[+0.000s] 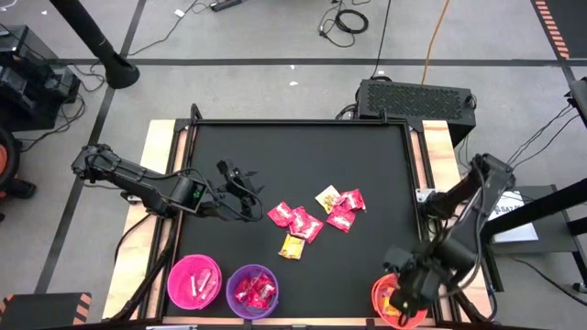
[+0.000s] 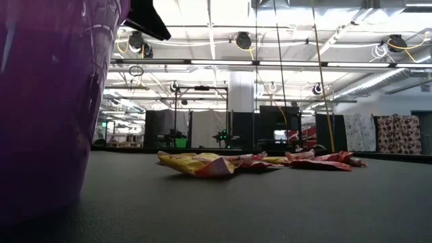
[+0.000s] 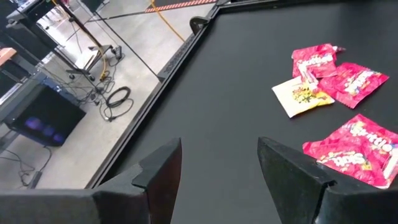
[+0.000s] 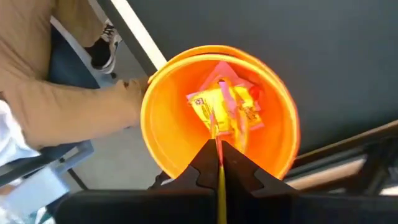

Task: Sort candy by brand, put in halloween buckets
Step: Put the yellow candy into the orange bucket, then put the red candy into the violet bucket

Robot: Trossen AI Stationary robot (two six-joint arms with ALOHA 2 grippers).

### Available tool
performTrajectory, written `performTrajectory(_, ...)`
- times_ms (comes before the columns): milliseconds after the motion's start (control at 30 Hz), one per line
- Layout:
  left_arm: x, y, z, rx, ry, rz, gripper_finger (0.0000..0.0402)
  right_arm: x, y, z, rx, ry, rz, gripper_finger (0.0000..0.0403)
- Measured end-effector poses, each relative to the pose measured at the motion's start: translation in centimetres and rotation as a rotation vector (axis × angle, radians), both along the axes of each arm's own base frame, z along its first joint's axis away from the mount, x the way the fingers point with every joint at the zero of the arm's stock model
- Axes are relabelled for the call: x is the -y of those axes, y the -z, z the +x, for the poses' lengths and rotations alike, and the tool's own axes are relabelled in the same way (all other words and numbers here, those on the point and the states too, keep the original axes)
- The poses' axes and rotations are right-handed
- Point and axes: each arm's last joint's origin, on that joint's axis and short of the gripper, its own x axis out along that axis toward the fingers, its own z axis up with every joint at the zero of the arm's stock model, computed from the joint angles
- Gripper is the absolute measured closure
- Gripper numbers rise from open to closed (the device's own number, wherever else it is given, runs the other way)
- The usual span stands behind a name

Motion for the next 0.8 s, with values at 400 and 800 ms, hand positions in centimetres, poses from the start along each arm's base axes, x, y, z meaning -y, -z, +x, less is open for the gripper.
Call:
performTrajectory(400, 0.1, -0.1, 0.2, 0.02, 0.023, -0.035, 0.0183, -4.0, 4.9, 1.3, -0.06, -0.074, -0.108, 0.0372)
performTrajectory(800, 0.4, -0.3, 0.5, 0.054, 0.07, -0.09, 0.0183, -2.0, 1.9, 0.0, -0.066, -0.016, -0.134, 0.0244)
